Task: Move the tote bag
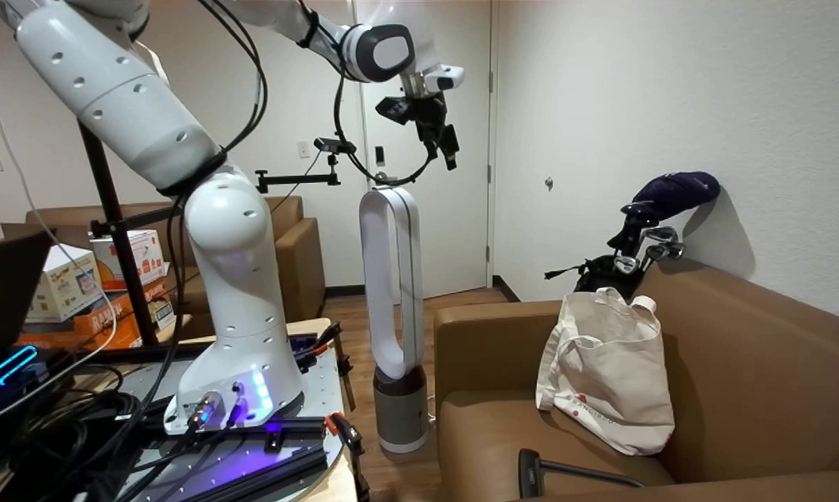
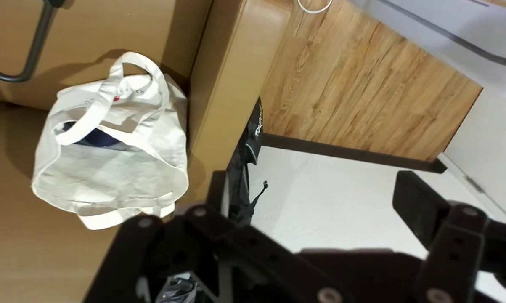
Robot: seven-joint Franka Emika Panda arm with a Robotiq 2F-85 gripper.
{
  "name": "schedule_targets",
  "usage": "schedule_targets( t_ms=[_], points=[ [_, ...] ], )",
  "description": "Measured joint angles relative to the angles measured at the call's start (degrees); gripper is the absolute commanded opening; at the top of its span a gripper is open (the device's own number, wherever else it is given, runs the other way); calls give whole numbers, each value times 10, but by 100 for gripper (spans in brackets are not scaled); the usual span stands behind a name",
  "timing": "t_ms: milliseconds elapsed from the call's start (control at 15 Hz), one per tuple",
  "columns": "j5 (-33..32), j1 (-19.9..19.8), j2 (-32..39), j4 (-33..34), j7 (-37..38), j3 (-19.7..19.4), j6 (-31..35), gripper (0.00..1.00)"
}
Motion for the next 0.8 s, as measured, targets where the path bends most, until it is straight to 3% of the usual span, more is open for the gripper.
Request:
schedule_targets(
  t_ms=[267, 533, 800],
  points=[
    [-23, 3, 138, 104, -45, 3, 0, 100],
    [-30, 3, 179, 135, -51, 0, 0, 100],
    [-193, -21, 207, 149, 52, 0, 11, 100]
  ],
)
